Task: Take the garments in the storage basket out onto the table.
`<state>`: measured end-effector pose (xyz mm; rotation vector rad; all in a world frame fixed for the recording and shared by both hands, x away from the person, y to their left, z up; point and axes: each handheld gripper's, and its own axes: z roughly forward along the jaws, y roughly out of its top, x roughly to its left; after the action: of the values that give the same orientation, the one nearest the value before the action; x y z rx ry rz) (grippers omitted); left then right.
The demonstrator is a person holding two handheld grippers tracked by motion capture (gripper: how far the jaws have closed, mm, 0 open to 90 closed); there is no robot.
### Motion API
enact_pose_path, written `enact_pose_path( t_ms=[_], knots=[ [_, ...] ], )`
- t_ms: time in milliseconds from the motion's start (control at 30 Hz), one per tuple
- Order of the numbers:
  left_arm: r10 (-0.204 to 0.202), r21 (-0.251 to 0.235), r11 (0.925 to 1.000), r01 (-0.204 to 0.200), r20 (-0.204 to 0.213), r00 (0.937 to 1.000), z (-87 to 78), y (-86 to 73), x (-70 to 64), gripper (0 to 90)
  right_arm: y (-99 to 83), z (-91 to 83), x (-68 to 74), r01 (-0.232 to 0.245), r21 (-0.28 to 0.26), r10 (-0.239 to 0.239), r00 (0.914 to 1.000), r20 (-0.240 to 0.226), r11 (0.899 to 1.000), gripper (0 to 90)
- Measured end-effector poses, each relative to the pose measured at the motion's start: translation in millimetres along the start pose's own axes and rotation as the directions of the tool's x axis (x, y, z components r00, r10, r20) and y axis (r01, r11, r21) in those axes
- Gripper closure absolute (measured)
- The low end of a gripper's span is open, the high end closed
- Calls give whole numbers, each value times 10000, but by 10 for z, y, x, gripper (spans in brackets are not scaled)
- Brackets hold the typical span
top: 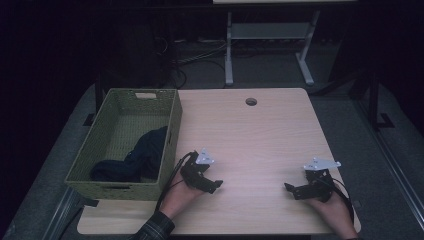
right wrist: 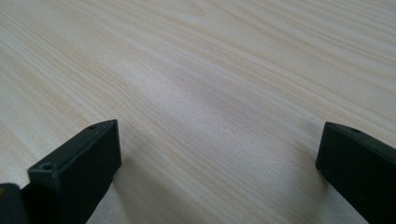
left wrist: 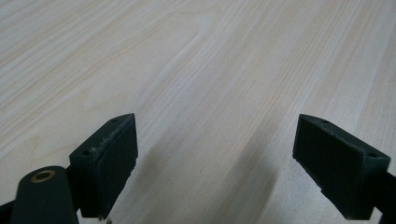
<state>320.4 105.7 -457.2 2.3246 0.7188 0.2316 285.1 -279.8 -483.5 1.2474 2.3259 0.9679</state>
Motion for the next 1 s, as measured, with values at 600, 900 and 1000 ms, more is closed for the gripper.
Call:
enact_pose_path(
  t_ms=[600,900,1000],
  knots=[
    [-47,30,10000,46,231,9997,-130,104,4,138,0,0,1,-14,9,14,10000,-8,10000,0],
    [4,210,9998,-13,453,9990,-166,174,29,138,0,0,1,-10,7,10,10000,-9,10000,0],
    [-29,159,9999,20,558,9984,-186,184,42,138,0,0,1,-14,7,14,10000,-9,10000,0]
  ],
)
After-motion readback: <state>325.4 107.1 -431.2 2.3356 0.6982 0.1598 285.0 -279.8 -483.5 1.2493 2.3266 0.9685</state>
